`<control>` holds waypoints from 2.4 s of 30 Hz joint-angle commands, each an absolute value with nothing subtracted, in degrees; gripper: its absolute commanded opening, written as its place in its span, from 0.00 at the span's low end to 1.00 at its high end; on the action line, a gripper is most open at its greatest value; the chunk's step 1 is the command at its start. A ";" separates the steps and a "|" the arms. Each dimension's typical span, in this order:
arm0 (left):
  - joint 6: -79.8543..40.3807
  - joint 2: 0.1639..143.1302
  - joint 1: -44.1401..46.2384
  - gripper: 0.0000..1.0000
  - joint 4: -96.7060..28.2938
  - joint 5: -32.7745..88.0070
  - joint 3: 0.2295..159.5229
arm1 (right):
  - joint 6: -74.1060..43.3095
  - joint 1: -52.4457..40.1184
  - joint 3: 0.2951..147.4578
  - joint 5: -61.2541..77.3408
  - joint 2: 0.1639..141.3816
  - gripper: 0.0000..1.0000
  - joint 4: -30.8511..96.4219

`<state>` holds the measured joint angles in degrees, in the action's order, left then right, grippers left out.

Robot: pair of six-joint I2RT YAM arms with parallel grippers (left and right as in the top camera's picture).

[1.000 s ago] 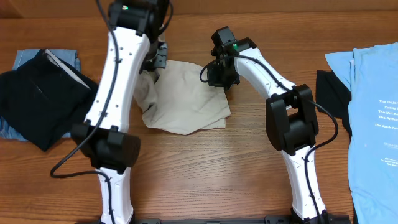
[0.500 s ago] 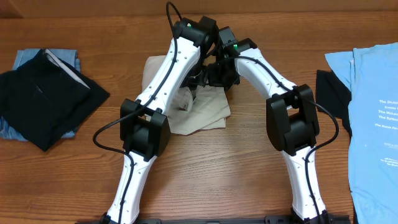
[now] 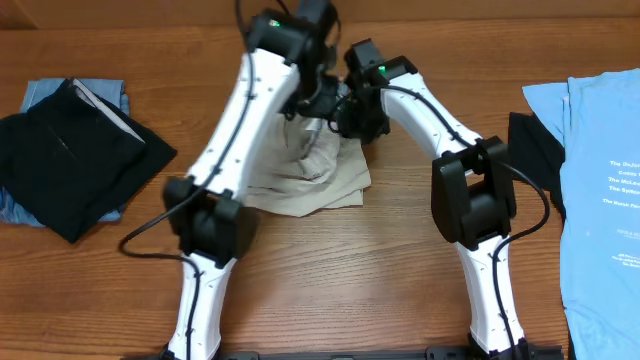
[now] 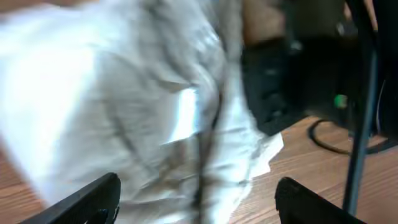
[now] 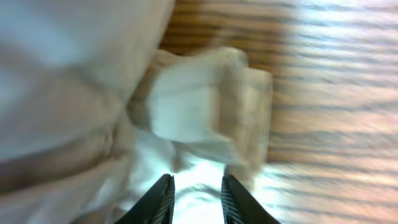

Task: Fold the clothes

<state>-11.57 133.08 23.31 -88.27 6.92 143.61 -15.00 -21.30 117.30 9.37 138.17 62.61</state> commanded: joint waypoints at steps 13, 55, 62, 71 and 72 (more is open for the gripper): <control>-9.26 137.23 10.57 0.04 -87.70 8.62 141.47 | -4.14 -17.23 122.06 36.38 123.13 0.04 75.05; -9.21 144.38 14.11 0.20 -82.37 11.66 143.68 | -13.76 -26.87 92.84 2.07 123.09 0.04 62.41; -11.55 138.04 12.67 0.08 -88.62 12.08 147.00 | -12.34 -26.76 111.92 2.61 121.93 0.05 64.77; -10.28 138.37 12.91 0.04 -94.32 11.90 145.64 | -12.01 -24.45 111.46 9.47 131.41 0.04 46.02; -10.28 138.37 13.17 0.04 -94.30 11.90 144.07 | -12.01 -24.36 111.44 9.41 132.73 0.04 45.08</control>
